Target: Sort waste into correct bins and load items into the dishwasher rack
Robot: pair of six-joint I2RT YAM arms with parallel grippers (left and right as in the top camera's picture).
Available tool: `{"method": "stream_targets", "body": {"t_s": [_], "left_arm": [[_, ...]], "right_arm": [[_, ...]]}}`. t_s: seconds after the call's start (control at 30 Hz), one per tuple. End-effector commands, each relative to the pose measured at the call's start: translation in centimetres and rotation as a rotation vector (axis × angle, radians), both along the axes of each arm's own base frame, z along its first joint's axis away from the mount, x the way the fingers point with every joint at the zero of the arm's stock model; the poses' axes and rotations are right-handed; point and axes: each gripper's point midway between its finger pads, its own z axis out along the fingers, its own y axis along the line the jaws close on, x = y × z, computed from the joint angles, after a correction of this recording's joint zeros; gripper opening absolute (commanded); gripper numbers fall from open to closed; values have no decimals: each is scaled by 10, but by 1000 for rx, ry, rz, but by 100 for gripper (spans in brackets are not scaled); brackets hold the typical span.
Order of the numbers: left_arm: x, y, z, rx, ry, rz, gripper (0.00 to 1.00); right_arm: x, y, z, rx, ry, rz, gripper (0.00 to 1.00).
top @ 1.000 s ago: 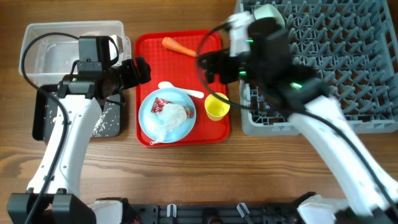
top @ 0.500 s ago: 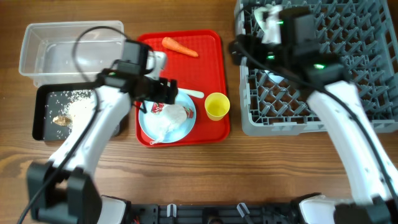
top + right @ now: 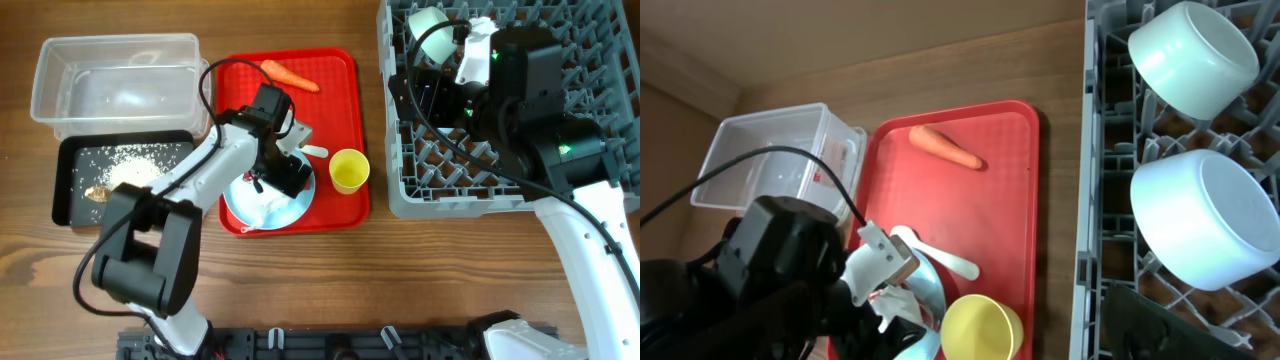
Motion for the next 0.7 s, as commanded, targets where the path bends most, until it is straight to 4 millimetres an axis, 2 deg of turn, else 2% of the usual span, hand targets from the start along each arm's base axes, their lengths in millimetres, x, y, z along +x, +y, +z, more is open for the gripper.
{"method": "stream_targets", "body": {"t_s": [0.0, 0.07, 0.13, 0.2, 0.23, 0.3, 0.47, 0.53, 0.67], "left_arm": [[1, 9, -18, 32, 28, -6, 94], [2, 9, -25, 33, 32, -6, 93], [3, 9, -31, 36, 39, -6, 88], [3, 8, -37, 38, 46, -7, 70], [3, 9, -39, 39, 50, -7, 57], [4, 8, -41, 39, 49, -7, 41], [4, 8, -41, 39, 48, -6, 9], [3, 8, -40, 40, 50, -6, 4], [11, 8, -31, 36, 21, 25, 4]], "right_arm": [[1, -2, 0, -20, -9, -3, 95], [1, -2, 0, -20, -9, -3, 94], [1, -2, 0, -20, -9, -3, 94], [1, -2, 0, -20, -9, -3, 94], [1, -2, 0, -20, -8, -3, 94], [1, -2, -1, -22, -5, -3, 94], [0, -2, -1, -22, -3, -3, 94], [0, -2, -1, -22, -3, -3, 94], [0, -2, -2, -23, 1, -3, 95]]}}
